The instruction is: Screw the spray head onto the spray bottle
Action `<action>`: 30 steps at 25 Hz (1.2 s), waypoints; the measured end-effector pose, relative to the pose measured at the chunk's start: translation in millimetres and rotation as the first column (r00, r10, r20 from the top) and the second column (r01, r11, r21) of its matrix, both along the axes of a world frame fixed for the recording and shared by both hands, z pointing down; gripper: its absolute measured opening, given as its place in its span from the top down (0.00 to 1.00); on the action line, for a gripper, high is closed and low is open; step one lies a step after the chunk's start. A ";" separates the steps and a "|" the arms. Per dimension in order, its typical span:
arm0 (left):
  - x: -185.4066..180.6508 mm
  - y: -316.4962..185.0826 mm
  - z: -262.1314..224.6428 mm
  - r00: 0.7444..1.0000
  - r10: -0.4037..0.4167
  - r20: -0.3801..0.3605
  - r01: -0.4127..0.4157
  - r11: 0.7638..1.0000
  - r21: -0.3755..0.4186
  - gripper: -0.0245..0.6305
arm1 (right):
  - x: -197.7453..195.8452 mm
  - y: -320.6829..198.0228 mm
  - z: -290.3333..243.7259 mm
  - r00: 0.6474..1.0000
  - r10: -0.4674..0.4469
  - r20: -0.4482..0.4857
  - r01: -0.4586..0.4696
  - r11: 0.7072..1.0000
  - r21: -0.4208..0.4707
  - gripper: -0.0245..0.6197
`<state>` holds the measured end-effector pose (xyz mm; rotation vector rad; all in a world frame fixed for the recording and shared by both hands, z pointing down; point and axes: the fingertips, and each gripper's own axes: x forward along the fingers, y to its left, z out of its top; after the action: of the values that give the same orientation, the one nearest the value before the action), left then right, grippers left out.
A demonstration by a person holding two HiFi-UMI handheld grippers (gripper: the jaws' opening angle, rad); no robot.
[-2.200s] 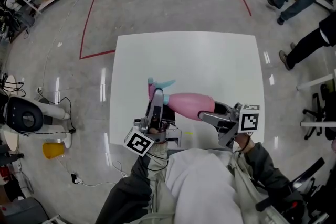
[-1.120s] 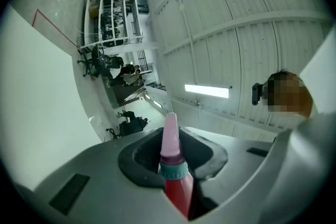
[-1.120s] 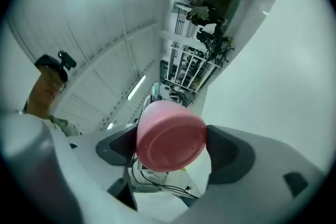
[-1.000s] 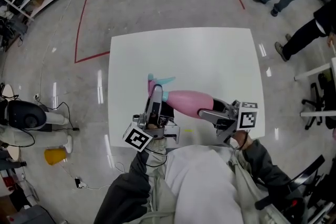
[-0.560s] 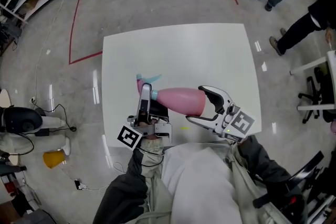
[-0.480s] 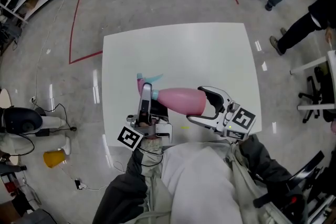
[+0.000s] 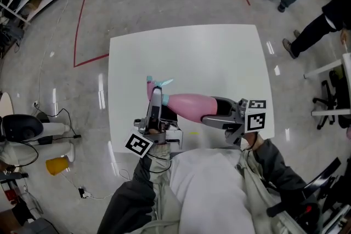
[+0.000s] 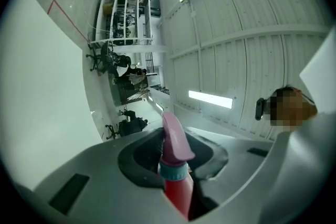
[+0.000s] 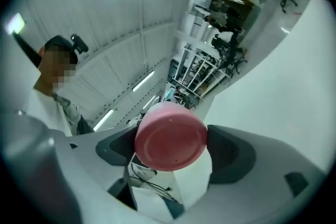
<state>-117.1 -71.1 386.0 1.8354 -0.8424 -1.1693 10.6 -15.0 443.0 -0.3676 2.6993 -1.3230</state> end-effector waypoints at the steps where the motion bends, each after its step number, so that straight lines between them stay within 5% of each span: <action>1: 1.7 -0.5 0.9 0.999 -0.005 0.034 0.004 1.000 0.009 0.81 | 2.4 -2.3 3.9 1.000 0.026 -0.017 -0.025 0.998 0.060 0.36; 3: 7.2 -0.2 3.8 0.987 -0.032 0.157 0.026 0.999 0.040 0.82 | 14.4 -7.8 23.8 0.991 0.107 -0.077 -0.095 0.984 0.148 0.36; 5: 19.4 0.4 5.2 0.929 -0.072 0.363 0.033 0.993 0.113 0.82 | 32.2 -10.1 52.4 0.970 0.180 -0.160 -0.153 0.974 0.166 0.36; 8: 50.6 -1.8 16.8 0.725 -0.126 0.677 -0.052 0.970 0.237 0.82 | 48.4 -4.2 88.4 0.934 0.212 -0.288 -0.163 0.969 0.187 0.36; 10: 71.6 -7.7 35.6 0.589 -0.153 0.793 -0.119 0.955 0.273 0.82 | 48.9 1.1 102.4 0.913 0.209 -0.351 -0.140 0.967 0.213 0.36; 12: 90.2 -14.9 55.9 0.492 -0.165 0.855 -0.180 0.942 0.285 0.82 | 45.9 4.2 108.9 0.896 0.215 -0.389 -0.125 0.962 0.243 0.36; 14: 105.7 -20.3 69.8 0.439 -0.168 0.883 -0.232 0.928 0.292 0.82 | 42.5 7.1 112.3 0.883 0.222 -0.414 -0.115 0.956 0.268 0.36; 20: 135.7 -25.5 79.2 0.370 -0.184 0.911 -0.356 0.877 0.322 0.82 | 46.4 11.8 112.6 0.862 0.261 -0.435 -0.145 0.948 0.283 0.36; 25: 136.3 -29.8 80.9 0.403 -0.159 0.901 -0.349 0.883 0.312 0.80 | 50.3 7.8 113.7 0.860 0.284 -0.424 -0.173 0.944 0.281 0.36; 27: 135.9 -25.5 75.0 0.427 -0.164 0.889 -0.349 0.877 0.329 0.57 | 48.1 6.6 113.2 0.860 0.286 -0.422 -0.174 0.943 0.285 0.36; 30: 135.1 -14.7 61.5 0.415 -0.212 0.885 -0.365 0.852 0.375 0.51 | 47.4 4.9 113.5 0.855 0.293 -0.428 -0.176 0.940 0.292 0.36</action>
<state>18.0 -85.8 447.5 3.0441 -1.0236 -0.1539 58.0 -10.1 556.5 -1.0765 3.0102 -0.9077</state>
